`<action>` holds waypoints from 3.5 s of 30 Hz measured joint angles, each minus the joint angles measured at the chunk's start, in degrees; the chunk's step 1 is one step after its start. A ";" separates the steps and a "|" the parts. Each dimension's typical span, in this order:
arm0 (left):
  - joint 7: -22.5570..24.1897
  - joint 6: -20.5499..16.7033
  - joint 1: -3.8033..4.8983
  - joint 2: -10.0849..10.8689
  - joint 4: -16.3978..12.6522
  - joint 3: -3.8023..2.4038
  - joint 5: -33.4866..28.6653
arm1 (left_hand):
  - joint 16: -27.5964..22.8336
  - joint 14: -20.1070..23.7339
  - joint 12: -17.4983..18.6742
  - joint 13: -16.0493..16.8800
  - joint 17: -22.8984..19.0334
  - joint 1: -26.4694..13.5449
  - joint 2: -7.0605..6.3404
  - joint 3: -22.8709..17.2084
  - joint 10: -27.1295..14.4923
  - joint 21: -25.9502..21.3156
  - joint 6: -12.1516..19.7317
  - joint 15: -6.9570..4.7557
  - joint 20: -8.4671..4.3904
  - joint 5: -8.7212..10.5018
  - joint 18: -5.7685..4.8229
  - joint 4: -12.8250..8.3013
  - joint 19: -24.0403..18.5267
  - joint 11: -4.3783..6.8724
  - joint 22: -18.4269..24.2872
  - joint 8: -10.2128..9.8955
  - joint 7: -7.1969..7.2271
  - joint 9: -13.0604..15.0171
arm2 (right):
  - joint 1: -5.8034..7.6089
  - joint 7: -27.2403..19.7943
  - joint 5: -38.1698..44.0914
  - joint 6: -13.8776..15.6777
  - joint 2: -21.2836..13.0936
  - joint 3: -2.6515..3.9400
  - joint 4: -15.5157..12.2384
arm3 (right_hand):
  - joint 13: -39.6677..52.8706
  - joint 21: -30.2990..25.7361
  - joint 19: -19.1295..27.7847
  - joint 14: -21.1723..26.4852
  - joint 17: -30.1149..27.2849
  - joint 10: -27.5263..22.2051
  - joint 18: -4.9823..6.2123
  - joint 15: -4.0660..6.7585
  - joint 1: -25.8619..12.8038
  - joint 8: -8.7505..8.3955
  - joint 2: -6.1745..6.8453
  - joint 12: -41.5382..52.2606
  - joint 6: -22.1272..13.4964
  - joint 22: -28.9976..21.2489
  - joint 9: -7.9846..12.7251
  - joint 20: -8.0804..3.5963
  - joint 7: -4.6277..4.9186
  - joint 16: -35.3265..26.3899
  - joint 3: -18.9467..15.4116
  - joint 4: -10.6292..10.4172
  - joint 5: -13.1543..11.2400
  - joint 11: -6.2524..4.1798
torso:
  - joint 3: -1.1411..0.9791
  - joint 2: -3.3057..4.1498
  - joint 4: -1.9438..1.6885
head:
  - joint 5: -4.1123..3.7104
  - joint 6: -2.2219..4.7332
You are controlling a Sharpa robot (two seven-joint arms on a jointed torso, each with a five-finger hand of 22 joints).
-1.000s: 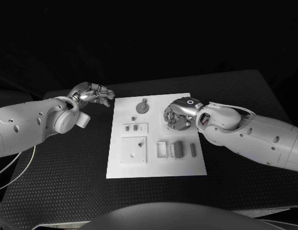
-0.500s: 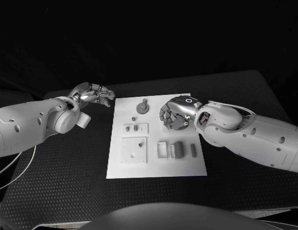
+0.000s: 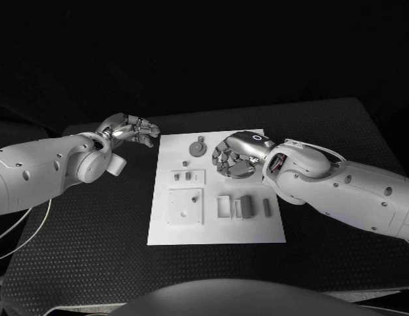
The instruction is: Assemble the parts on the task board
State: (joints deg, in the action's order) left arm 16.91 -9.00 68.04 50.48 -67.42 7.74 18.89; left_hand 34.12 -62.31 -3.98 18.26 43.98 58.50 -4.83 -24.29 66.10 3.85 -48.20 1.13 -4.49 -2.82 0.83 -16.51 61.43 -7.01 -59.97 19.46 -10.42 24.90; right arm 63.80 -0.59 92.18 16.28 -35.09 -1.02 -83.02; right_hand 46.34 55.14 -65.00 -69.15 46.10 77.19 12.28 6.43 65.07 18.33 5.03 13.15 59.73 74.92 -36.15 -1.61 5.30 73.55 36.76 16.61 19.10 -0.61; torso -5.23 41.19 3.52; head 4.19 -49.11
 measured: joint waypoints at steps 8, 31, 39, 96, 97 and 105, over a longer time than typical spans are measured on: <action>-0.08 0.03 -0.01 -0.17 0.24 0.00 0.00 | 0.00 0.00 0.00 0.00 0.00 0.00 0.00 0.00 0.00 0.00 0.00 0.00 0.00 0.00 0.00 0.00 0.00 0.00 0.00 0.00 0.00 0.00 | 0.00 -1.26 -5.77 0.51 1.51 0.00 -1.62 | 0.00 0.00 0.00 0.00 0.00 -0.01 0.02 -0.01 -0.21 0.01 -0.22 0.00 -0.08 0.00 0.00 0.01 0.08 0.00 0.00 0.00 -0.01 0.00 | 0.01 -0.05 0.02 | 0.90 -0.21; -0.15 0.16 -0.02 -1.12 1.15 0.02 0.00 | 0.00 0.00 0.00 -0.09 0.04 0.00 0.00 0.00 -0.12 0.00 0.00 0.00 0.00 0.00 0.00 0.00 0.00 -0.12 0.09 0.00 0.00 0.01 | -3.41 -2.96 -5.41 0.32 7.61 -2.83 2.30 | 0.10 0.00 0.08 0.09 -0.01 -0.02 0.07 -0.09 -0.44 -0.21 -0.45 -0.33 -0.20 0.00 0.00 0.10 0.20 0.00 -0.03 0.02 -0.09 0.01 | 0.12 -0.25 -0.01 | 3.36 -0.69; -0.16 0.21 -0.02 -1.32 1.19 0.02 0.00 | -0.22 0.00 0.00 -0.09 0.03 0.00 0.00 0.00 -0.12 0.00 0.00 0.01 0.00 0.00 0.00 0.00 0.00 -0.12 0.09 0.00 0.00 0.01 | -5.48 -3.49 -3.84 0.34 9.48 -3.33 2.99 | 0.10 0.00 0.09 0.10 -0.01 -0.02 0.09 -0.11 -0.43 -0.28 -0.45 -0.33 -0.28 0.00 0.00 0.11 0.27 0.00 -0.09 0.08 -0.25 0.02 | 0.08 -0.19 -0.04 | 3.96 -0.87; -0.31 0.53 -0.02 -1.79 1.35 0.02 -0.01 | -0.22 0.01 0.00 -0.24 0.17 -0.23 0.23 0.15 -0.09 0.00 0.01 0.01 0.00 0.00 0.00 0.15 0.00 -0.09 0.24 0.22 -0.01 -0.03 | -8.93 -5.25 0.80 1.55 14.89 -4.44 9.55 | 0.44 0.00 0.19 0.22 -0.02 -0.12 0.11 -0.22 -0.32 -0.28 -0.48 -0.46 -0.48 0.00 0.02 -0.01 0.08 -0.23 0.14 0.17 -0.25 0.11 | 0.08 -0.15 -0.02 | 6.00 -0.90; -0.32 0.54 -0.02 -1.79 1.35 0.02 -0.01 | -0.22 0.01 0.00 -0.24 0.16 -0.23 0.23 0.15 -0.09 0.00 0.11 0.01 0.00 0.00 0.00 0.15 0.00 -0.09 0.24 0.22 -0.11 -0.02 | -8.93 -5.30 0.80 1.56 14.89 -4.44 9.59 | 0.44 0.00 0.19 0.22 -0.02 -0.12 0.11 -0.22 -0.32 -0.28 -0.48 -0.46 -0.48 0.00 0.02 -0.01 0.09 -0.23 0.14 0.18 -0.25 0.11 | 0.08 -0.15 -0.02 | 6.00 -0.90; -0.34 0.56 -0.02 -1.77 1.37 0.02 -0.01 | -0.22 0.01 0.00 -0.29 0.16 -0.23 0.23 0.15 -0.08 0.00 0.20 0.01 0.00 0.00 0.00 0.16 0.00 -0.08 0.23 0.22 -0.20 -0.02 | -9.15 -5.55 0.82 1.29 14.55 -4.69 10.09 | 0.29 -0.01 0.20 0.29 -0.02 -0.12 0.12 -0.29 -0.32 -0.28 -0.48 -0.58 -0.59 0.00 0.01 0.01 0.19 -0.22 0.16 0.15 -0.22 0.11 | 0.07 -0.16 0.02 | 6.05 -0.90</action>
State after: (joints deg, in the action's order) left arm 16.58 -8.43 68.02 48.71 -66.05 7.77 18.89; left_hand 33.90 -62.30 -3.98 17.97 44.14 58.28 -4.60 -24.14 66.02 3.85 -48.00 1.14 -4.49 -2.82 0.83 -16.35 61.43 -7.08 -59.73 19.69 -10.62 24.88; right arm 54.65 -6.14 93.00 17.56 -20.54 -5.71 -72.92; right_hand 46.64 55.14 -64.80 -68.86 46.08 77.06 12.41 6.14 64.75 18.05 4.54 12.57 59.13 74.92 -36.14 -1.60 5.49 73.33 36.93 16.75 18.88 -0.50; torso -5.16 41.03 3.53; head 10.24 -50.01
